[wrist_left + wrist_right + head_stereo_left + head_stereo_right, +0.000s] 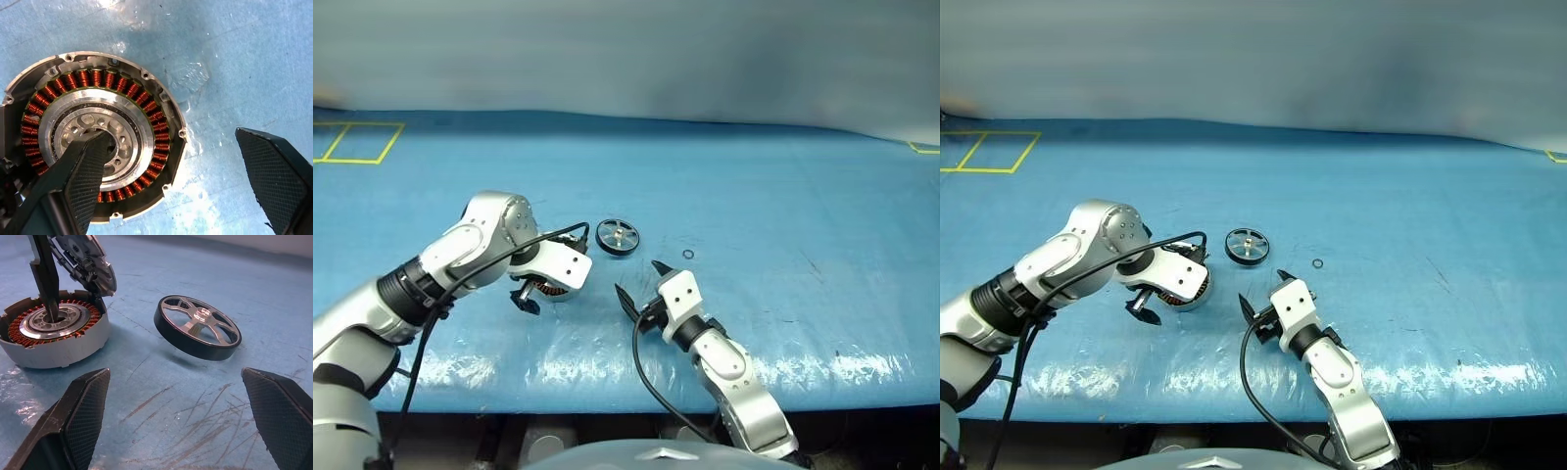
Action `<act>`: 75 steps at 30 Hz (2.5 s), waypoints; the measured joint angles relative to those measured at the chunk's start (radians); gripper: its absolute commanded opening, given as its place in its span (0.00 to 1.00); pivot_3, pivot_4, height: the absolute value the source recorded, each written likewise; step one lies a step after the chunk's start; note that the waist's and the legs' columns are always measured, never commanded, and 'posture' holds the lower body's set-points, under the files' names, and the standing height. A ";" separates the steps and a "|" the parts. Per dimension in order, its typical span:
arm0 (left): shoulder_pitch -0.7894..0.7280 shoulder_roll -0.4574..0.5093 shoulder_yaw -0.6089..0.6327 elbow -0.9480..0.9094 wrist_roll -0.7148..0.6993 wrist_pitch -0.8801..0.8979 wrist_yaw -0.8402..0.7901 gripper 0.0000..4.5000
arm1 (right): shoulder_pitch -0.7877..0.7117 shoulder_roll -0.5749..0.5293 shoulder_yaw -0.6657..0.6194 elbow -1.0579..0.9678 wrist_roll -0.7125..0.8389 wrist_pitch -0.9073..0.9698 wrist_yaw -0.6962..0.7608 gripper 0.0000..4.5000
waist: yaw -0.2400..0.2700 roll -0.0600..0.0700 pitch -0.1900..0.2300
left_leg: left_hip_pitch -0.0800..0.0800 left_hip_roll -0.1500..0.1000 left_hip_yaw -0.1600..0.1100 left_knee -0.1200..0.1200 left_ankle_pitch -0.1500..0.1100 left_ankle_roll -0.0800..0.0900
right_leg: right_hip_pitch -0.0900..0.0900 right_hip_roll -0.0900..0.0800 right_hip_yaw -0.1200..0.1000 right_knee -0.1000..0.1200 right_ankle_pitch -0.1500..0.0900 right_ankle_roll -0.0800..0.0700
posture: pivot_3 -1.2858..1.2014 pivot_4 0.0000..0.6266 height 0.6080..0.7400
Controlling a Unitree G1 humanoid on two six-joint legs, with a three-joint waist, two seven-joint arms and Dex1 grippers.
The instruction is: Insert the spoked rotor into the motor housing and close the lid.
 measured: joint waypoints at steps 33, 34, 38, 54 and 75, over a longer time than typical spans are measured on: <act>0.877 -0.686 0.733 -0.589 -0.517 0.323 0.770 0.99 | -0.058 0.082 -0.182 -0.137 0.035 0.429 -0.177 1.00 | 0.007 -0.001 0.000 | 0.001 0.000 0.000 0.003 0.000 0.000 | 0.002 -0.001 0.001 0.000 0.001 -0.005 | 0.52 0.24 1.00; 0.926 -0.695 0.725 -0.583 -0.509 0.239 0.799 0.99 | -0.072 0.085 -0.184 -0.135 0.034 0.455 -0.185 1.00 | 0.007 -0.001 0.000 | 0.001 0.000 0.001 0.003 0.001 0.000 | 0.002 -0.001 0.001 -0.001 0.001 -0.005 | 0.52 0.24 1.00; 1.065 -0.713 0.670 -0.510 -0.492 0.018 0.872 0.99 | -0.150 0.108 -0.196 -0.086 0.012 0.500 -0.237 1.00 | 0.006 -0.001 0.000 | 0.001 0.000 0.003 0.005 0.002 0.002 | 0.002 -0.002 0.002 -0.002 0.002 -0.005 | 0.52 0.24 1.00; 1.194 -0.762 0.659 -0.117 -0.484 -0.518 1.057 1.00 | -0.308 0.190 -0.269 0.219 -0.023 0.398 -0.374 0.66 | -0.005 0.000 -0.003 | -0.001 0.000 0.005 0.002 0.002 0.002 | -0.002 -0.002 0.003 -0.003 0.002 -0.005 | 0.52 0.24 1.00; 1.120 -0.730 0.778 0.112 -0.564 -0.750 1.107 1.00 | -0.054 -0.002 -0.119 -0.057 -0.016 0.459 -0.163 0.14 | -0.003 -0.005 -0.026 | 0.001 0.001 0.005 -0.004 0.001 0.001 | -0.007 -0.002 0.002 -0.007 0.000 -0.008 | 0.52 0.24 1.00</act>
